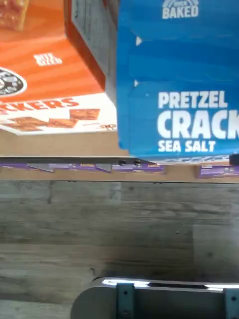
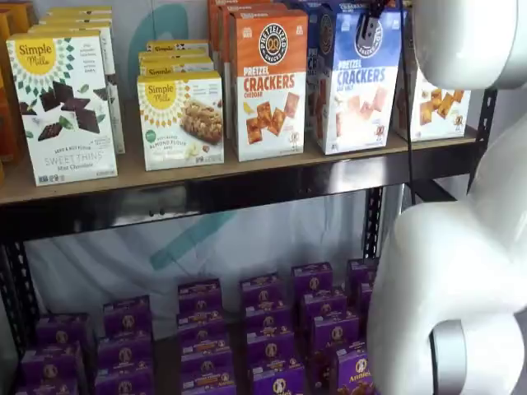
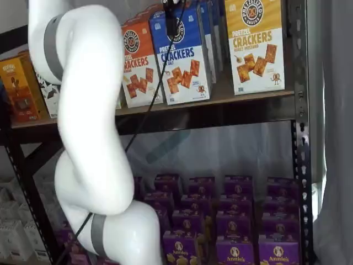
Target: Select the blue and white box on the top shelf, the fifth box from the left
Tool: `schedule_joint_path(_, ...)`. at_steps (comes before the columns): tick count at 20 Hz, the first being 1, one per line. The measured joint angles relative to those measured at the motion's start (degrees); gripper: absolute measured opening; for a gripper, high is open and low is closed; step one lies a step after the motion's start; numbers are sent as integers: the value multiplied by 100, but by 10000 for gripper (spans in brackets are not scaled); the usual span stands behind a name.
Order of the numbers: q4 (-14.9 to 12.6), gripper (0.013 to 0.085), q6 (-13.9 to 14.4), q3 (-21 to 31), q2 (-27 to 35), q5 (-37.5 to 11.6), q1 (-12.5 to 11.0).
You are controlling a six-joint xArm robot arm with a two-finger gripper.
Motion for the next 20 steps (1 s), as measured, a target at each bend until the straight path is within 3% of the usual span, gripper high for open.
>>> schedule_joint_path(2,28,570,-38,170,-194,-81,-54)
schedule_joint_path(7,17,570,-124,233,-477,356,-179)
schedule_joint_path(20,-409,570,-476,1278,-1448,661,-350)
